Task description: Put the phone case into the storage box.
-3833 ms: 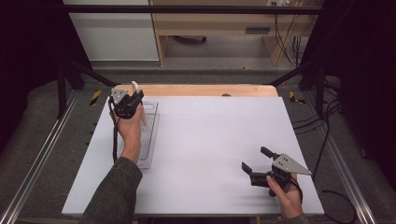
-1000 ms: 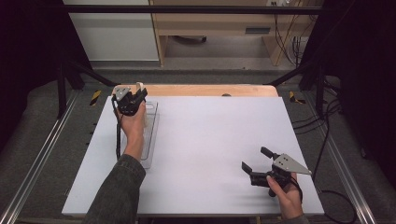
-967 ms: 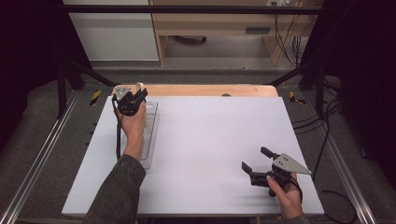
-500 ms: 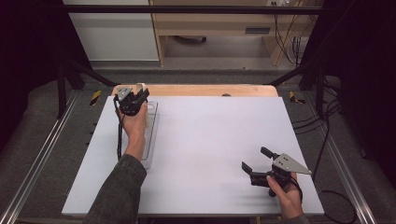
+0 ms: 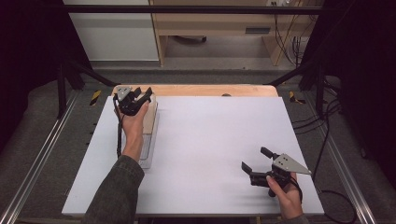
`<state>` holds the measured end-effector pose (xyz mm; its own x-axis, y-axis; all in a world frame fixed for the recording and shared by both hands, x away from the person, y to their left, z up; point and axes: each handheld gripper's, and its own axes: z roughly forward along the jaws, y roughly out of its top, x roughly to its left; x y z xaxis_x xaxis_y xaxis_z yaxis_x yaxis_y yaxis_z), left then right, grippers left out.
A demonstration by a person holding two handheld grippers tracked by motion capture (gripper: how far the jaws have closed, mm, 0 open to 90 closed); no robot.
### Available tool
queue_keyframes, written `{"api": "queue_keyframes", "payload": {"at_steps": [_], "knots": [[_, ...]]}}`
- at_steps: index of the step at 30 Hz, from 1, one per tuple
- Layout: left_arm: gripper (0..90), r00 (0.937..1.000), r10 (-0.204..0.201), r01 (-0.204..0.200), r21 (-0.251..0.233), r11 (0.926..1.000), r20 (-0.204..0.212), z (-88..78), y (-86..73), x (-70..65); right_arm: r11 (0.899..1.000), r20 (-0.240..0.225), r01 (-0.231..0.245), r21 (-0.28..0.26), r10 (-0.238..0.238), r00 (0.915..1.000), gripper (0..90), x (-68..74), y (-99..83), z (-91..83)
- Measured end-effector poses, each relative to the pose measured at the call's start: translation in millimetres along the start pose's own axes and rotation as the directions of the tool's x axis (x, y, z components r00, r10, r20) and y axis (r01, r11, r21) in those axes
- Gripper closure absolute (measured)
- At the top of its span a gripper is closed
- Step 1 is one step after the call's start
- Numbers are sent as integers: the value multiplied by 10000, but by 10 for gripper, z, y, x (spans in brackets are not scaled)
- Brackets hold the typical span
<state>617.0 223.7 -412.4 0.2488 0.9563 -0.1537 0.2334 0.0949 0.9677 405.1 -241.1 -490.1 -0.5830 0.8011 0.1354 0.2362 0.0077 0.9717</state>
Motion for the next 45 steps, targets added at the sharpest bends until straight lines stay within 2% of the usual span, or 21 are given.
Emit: {"api": "queue_keyframes", "payload": {"at_steps": [6, 12, 16, 19, 29, 45], "knots": [[353, 9994, 320, -320, 22, 9995, 97, -33, 25, -11, 10000, 4, 31, 3, -31, 10000, 33, 7, 2, 0], [255, 9977, 543, -550, 143, 9984, 407, -65, 44, -41, 10000, 0, 26, 0, -26, 10000, 32, 14, 3, 1], [194, 9948, 898, -909, 202, 9957, 483, -98, 64, -71, 10000, -9, 57, -15, -57, 10000, 32, 23, 5, 3], [151, 9898, 1322, -1341, 344, 9904, 536, -125, 74, -97, 10000, 6, 63, -10, -63, 10000, 32, 29, 5, 4], [74, 9884, 1233, -1277, 450, 9908, 891, -208, 106, -128, 10000, 21, 83, -15, -83, 10000, 32, 36, 7, 4], [38, 9766, 1642, -1721, 464, 9840, 1388, -379, 113, -161, 9999, 34, 137, -31, -137, 9999, 32, 49, 11, 4]]}}
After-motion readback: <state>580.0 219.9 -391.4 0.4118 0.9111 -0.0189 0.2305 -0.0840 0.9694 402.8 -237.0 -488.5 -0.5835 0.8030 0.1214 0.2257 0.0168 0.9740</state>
